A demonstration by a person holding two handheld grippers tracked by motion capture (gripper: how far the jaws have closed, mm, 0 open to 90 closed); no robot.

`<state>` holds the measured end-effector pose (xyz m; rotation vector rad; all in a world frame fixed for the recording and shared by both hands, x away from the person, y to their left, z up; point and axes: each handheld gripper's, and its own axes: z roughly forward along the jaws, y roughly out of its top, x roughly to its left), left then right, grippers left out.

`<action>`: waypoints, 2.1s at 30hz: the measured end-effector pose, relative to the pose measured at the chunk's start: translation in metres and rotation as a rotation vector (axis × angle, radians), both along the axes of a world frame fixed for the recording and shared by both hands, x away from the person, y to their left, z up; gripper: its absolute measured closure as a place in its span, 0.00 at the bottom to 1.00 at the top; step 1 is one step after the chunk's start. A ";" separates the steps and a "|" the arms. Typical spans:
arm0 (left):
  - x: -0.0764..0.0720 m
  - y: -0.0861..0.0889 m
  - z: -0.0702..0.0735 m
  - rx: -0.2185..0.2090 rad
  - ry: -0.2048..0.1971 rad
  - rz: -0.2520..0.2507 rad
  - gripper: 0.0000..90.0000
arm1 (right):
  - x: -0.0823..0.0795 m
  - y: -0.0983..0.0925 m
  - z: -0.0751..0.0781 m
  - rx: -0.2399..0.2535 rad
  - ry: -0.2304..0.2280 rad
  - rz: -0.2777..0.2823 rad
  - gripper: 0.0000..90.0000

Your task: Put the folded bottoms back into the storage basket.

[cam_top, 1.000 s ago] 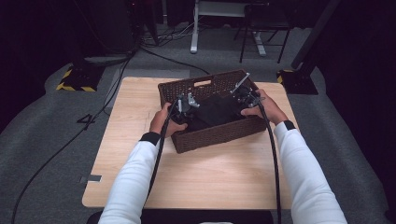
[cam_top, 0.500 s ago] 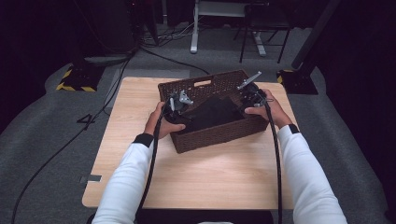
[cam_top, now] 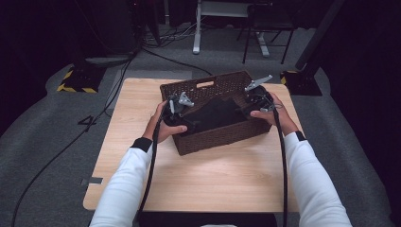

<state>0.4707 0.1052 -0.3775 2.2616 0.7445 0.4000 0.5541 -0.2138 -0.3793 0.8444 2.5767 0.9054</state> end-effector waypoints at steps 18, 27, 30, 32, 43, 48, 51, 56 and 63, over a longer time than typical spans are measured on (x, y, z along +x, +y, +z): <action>-0.035 0.016 0.009 0.017 -0.071 0.025 0.24 | -0.045 -0.016 0.014 0.029 -0.092 -0.005 0.29; -0.056 0.030 0.012 0.021 -0.101 0.025 0.23 | -0.067 -0.030 0.019 0.020 -0.141 -0.009 0.29; -0.066 0.034 0.012 0.019 -0.114 0.032 0.23 | -0.075 -0.033 0.021 0.017 -0.153 -0.008 0.30; -0.071 0.036 0.010 0.040 -0.122 0.031 0.23 | -0.079 -0.035 0.021 0.012 -0.161 -0.006 0.30; -0.091 0.057 -0.005 0.069 -0.124 0.070 0.22 | -0.103 -0.047 0.015 -0.008 -0.206 -0.018 0.28; -0.105 0.062 -0.014 0.091 -0.125 0.061 0.22 | -0.115 -0.053 0.007 -0.028 -0.227 -0.014 0.28; -0.109 0.064 -0.024 0.142 -0.122 0.067 0.22 | -0.121 -0.056 0.001 -0.036 -0.228 -0.027 0.27; -0.113 0.072 -0.041 0.166 -0.095 0.078 0.22 | -0.129 -0.064 -0.010 -0.040 -0.233 -0.035 0.26; -0.123 0.083 -0.061 0.187 -0.078 0.078 0.22 | -0.141 -0.075 -0.028 -0.055 -0.230 -0.060 0.26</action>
